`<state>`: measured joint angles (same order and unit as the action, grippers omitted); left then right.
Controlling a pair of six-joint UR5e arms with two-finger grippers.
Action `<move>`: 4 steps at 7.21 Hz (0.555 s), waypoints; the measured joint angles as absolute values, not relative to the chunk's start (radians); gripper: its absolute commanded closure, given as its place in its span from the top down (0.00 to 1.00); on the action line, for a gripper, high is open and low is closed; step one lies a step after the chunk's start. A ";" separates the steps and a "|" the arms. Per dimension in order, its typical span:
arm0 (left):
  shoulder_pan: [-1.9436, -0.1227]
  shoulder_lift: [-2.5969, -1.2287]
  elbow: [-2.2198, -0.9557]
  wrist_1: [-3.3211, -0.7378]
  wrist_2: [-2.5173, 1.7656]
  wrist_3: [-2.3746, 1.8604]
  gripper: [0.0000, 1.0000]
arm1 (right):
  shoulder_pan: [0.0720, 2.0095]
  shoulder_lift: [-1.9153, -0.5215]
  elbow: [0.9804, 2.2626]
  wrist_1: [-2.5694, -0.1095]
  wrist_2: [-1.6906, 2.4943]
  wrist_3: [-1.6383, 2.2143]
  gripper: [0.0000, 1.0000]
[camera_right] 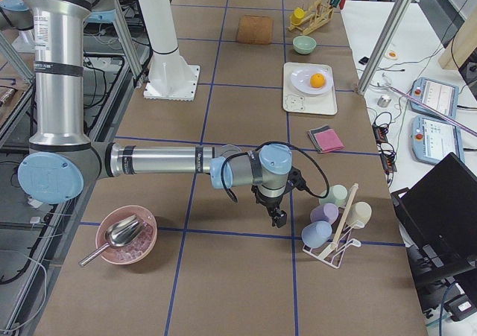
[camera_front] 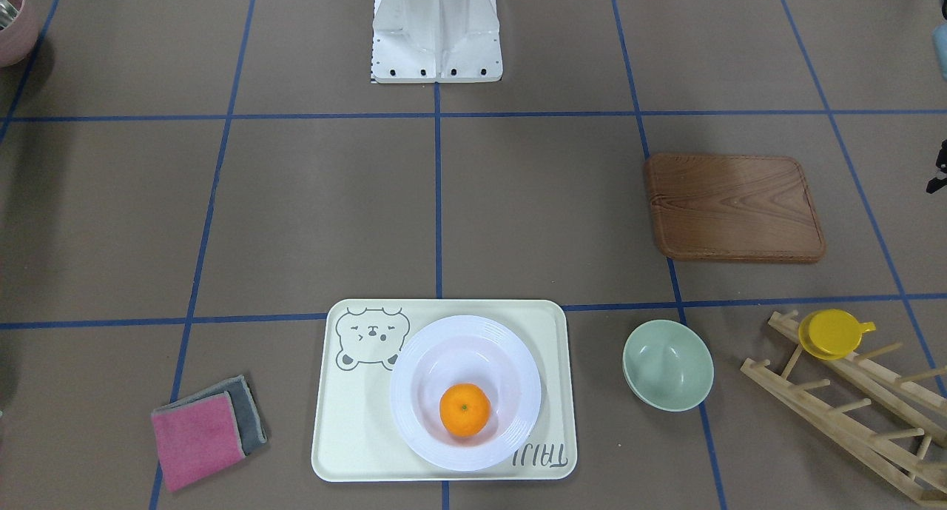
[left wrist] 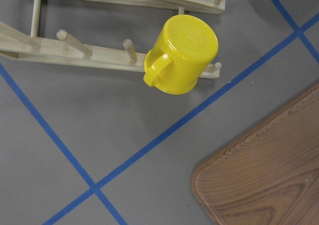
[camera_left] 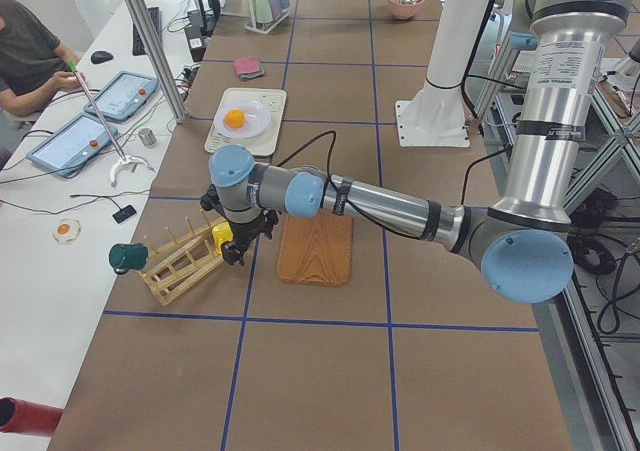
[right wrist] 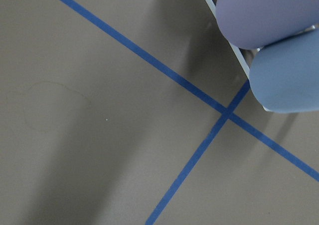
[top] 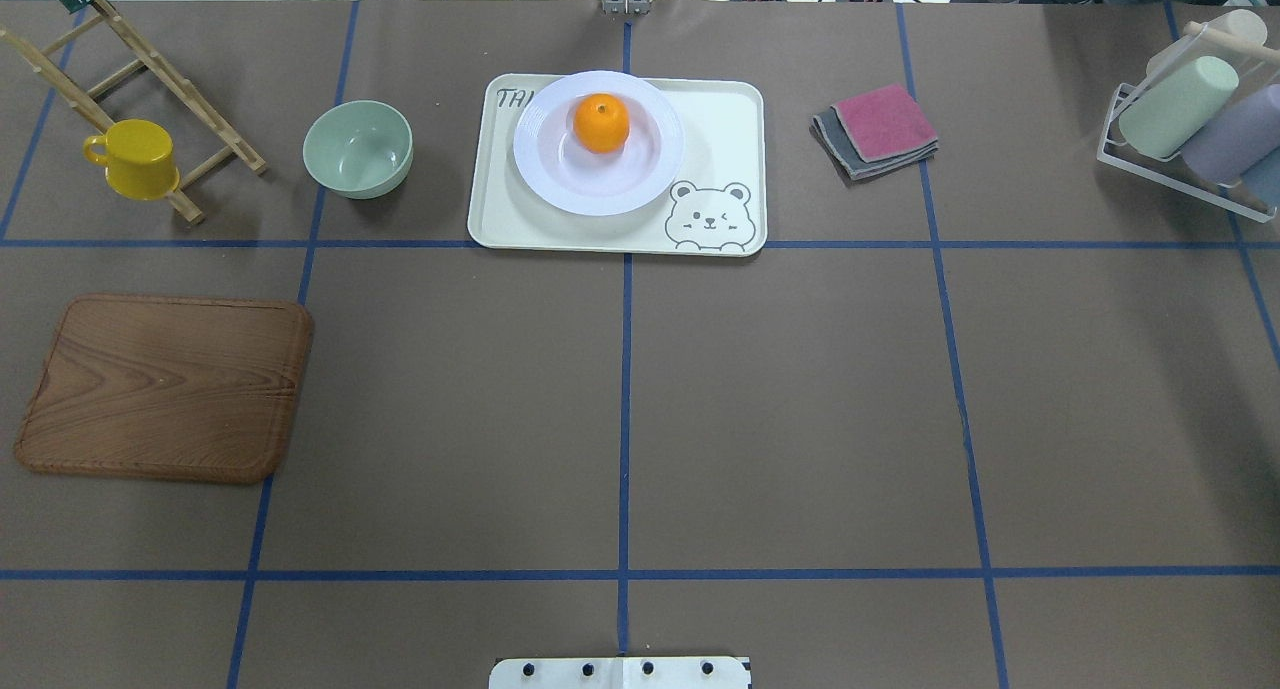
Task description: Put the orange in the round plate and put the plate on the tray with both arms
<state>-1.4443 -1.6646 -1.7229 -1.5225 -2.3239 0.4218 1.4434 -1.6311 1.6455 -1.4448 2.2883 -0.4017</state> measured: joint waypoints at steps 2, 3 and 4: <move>-1.445 -1.610 -1.786 -1.517 -2.277 0.417 0.99 | 1.453 -1.636 1.643 -1.444 2.286 -0.396 1.00; -1.440 -1.591 -1.805 -1.515 -2.273 0.409 0.99 | 1.462 -1.637 1.642 -1.444 2.288 -0.396 1.00; -1.433 -1.594 -1.802 -1.516 -2.270 0.400 0.99 | 1.466 -1.636 1.640 -1.444 2.288 -0.395 1.00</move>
